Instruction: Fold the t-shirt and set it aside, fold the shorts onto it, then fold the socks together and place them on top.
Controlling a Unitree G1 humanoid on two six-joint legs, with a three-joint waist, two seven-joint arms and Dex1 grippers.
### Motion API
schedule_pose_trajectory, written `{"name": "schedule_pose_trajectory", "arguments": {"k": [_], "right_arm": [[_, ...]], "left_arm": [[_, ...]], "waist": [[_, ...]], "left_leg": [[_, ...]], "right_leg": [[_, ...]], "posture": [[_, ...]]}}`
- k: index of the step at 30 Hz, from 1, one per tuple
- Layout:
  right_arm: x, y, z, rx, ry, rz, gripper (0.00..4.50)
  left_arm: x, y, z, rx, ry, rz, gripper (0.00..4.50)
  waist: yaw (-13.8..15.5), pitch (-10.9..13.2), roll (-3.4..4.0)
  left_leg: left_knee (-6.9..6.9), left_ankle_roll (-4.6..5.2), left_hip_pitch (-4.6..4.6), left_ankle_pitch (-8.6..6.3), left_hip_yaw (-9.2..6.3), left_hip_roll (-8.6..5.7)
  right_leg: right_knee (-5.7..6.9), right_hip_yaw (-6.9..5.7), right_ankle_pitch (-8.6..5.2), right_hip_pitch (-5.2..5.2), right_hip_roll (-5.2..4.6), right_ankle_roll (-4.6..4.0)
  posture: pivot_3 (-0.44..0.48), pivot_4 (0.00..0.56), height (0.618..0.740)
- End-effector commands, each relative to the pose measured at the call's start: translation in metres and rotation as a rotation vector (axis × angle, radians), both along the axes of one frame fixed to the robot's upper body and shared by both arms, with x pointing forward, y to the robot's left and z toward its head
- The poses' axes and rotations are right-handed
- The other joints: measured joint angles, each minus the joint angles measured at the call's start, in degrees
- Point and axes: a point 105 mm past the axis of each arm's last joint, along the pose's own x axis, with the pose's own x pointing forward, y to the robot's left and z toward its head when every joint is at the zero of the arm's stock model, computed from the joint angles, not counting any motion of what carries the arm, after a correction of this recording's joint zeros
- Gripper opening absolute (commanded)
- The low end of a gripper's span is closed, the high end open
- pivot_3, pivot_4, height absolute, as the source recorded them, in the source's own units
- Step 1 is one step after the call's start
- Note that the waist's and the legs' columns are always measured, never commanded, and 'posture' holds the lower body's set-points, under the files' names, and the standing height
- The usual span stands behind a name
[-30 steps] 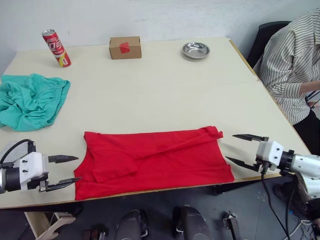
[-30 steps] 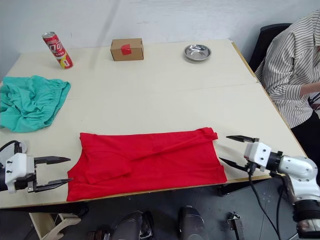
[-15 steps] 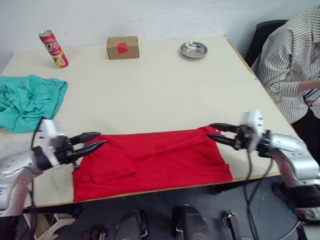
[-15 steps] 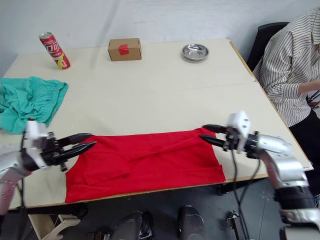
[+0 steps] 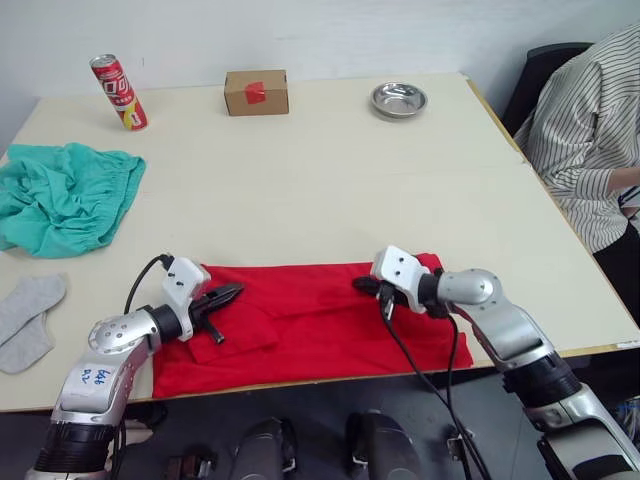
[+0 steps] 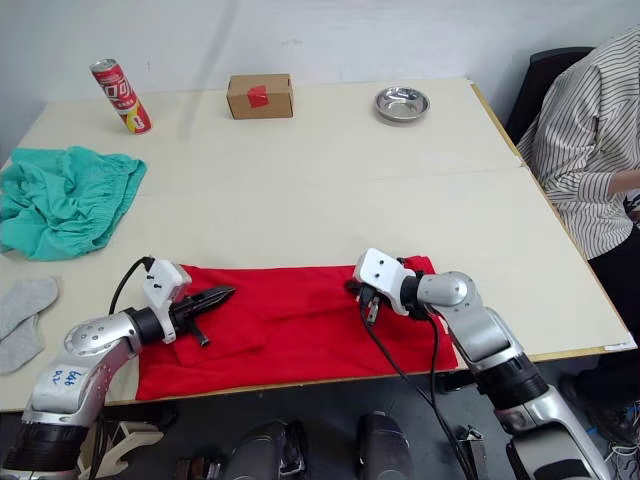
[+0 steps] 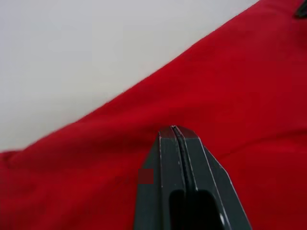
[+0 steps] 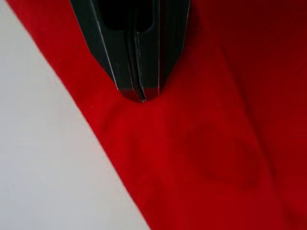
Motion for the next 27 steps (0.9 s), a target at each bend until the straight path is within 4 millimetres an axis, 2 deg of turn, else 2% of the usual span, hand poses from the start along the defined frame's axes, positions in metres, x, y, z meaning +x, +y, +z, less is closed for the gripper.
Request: {"name": "schedule_pose_trajectory", "arguments": {"k": [1, 3, 7, 10, 12, 15, 18, 23, 27], "right_arm": [[-0.015, -0.008, -0.006, -0.008, 0.017, -0.035, 0.03], [-0.024, -0.017, -0.012, -0.004, 0.043, -0.071, 0.03], [-0.031, -0.037, -0.008, 0.074, 0.039, -0.197, 0.03], [-0.025, -0.06, 0.006, 0.294, 0.036, -0.402, 0.03], [-0.025, -0.064, 0.019, 0.432, 0.026, -0.429, 0.03], [-0.027, -0.058, 0.034, 0.57, 0.003, -0.39, 0.03], [-0.026, -0.048, 0.041, 0.61, -0.005, -0.351, 0.03], [-0.005, -0.002, 0.024, 0.47, -0.044, -0.26, 0.03], [0.013, 0.009, 0.008, 0.322, -0.184, -0.264, 0.03]], "left_arm": [[0.002, 0.014, -0.005, 0.014, -0.003, 0.076, 0.01], [0.004, 0.019, -0.008, 0.008, 0.003, 0.111, 0.01], [0.003, 0.023, -0.005, -0.085, -0.008, 0.165, 0.01], [0.005, 0.034, 0.001, -0.126, -0.019, 0.226, 0.01], [0.007, 0.04, 0.007, -0.153, -0.036, 0.25, 0.01], [0.009, 0.037, 0.022, -0.215, -0.084, 0.22, 0.01], [0.01, 0.026, 0.037, -0.257, -0.118, 0.153, 0.01], [0.023, 0.012, 0.028, -0.192, -0.072, 0.146, 0.01], [0.036, 0.014, 0.025, -0.244, -0.04, 0.222, 0.01]], "waist": [[0.05, -0.06, -0.07], [0.11, -0.1, -0.12], [0.17, -0.22, -0.31], [0.21, -0.28, -0.41], [0.03, -0.28, -0.4], [0.01, -0.27, -0.39], [0.07, -0.27, -0.39], [-0.11, -0.27, -0.39], [-0.05, -0.27, -0.39]], "left_leg": [[0.0, -0.14, 0.03, -0.08, -0.01, 0.0], [-0.01, -0.2, 0.08, -0.12, -0.03, 0.0], [-0.01, -0.21, 0.18, -0.19, -0.05, 0.0], [-0.03, -0.2, 0.19, -0.2, -0.09, 0.01], [-0.1, -0.22, 0.18, -0.19, -0.09, 0.01], [-0.17, -0.22, 0.19, -0.18, -0.06, 0.01], [-0.23, -0.23, 0.18, -0.17, -0.07, 0.01], [-0.22, -0.24, 0.18, -0.14, -0.04, -0.02], [-0.35, -0.2, 0.1, -0.03, 0.0, -0.02]], "right_leg": [[0.0, 0.0, 0.0, 0.02, 0.0, 0.0], [-0.01, -0.01, 0.0, 0.09, 0.0, 0.0], [-0.03, -0.01, 0.0, 0.2, -0.02, 0.0], [-0.05, -0.02, 0.0, 0.22, -0.02, -0.01], [-0.06, -0.01, 0.01, 0.19, -0.02, -0.01], [-0.06, -0.01, 0.0, 0.16, -0.01, -0.03], [-0.12, -0.04, 0.0, 0.16, -0.01, -0.03], [-0.13, -0.04, 0.0, 0.16, 0.0, -0.03], [-0.18, -0.06, 0.0, 0.05, 0.04, -0.04]], "posture": [[0.0, 0.15, 0.74], [0.0, 0.15, 0.74], [0.0, 0.15, 0.74], [0.0, 0.15, 0.74], [0.0, 0.15, 0.74], [0.0, 0.15, 0.74], [0.0, 0.15, 0.74], [0.0, 0.15, 0.74], [0.0, 0.15, 0.74]]}}
